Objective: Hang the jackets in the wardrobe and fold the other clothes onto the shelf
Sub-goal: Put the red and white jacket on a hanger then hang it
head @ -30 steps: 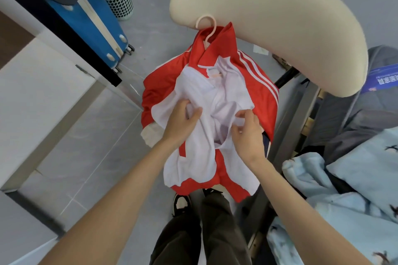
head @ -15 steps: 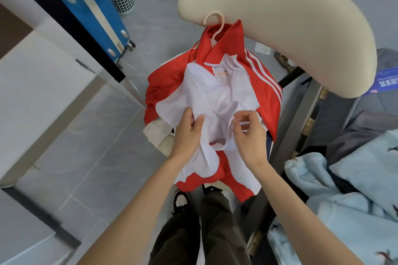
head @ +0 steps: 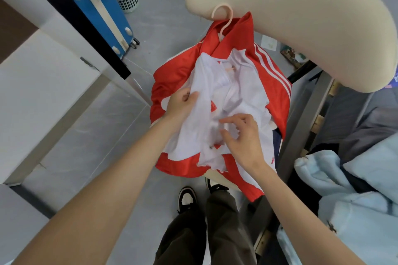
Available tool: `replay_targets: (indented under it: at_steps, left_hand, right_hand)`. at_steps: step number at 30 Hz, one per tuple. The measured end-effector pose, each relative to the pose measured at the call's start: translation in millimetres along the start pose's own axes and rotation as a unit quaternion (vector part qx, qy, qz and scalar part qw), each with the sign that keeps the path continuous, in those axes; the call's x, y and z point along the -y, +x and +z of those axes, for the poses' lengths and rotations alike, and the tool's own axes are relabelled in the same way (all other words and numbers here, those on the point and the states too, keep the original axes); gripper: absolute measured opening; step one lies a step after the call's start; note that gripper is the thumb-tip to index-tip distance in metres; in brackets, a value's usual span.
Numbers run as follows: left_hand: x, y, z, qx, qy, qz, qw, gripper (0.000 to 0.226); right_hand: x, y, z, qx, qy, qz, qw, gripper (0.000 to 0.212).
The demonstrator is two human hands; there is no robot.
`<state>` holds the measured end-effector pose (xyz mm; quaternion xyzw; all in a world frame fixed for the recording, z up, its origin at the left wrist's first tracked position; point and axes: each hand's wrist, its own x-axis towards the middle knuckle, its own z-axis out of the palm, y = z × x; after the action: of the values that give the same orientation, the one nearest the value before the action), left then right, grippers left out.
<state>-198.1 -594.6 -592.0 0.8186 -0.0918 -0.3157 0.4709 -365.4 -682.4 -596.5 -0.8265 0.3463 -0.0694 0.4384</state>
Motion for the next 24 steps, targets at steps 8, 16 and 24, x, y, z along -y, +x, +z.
replay_targets:
  at_steps: [8,16,24]
  left_hand:
    - [20.3,-4.8,-2.6,0.027,-0.040,0.011,0.999,0.023]
    - [15.7,-22.5,-4.6,0.029,-0.066,0.033,0.997,0.014]
    - [16.8,-27.5,-7.0,0.004,-0.073,0.064,0.995,0.026]
  right_hand:
    - [6.4,12.9,37.9,0.114,-0.026,0.160,0.980,0.028]
    - [6.5,8.4,35.5,0.145,-0.031,0.149,0.978,0.025]
    - [15.5,0.2,24.7,0.191,0.051,0.141,0.970,0.012]
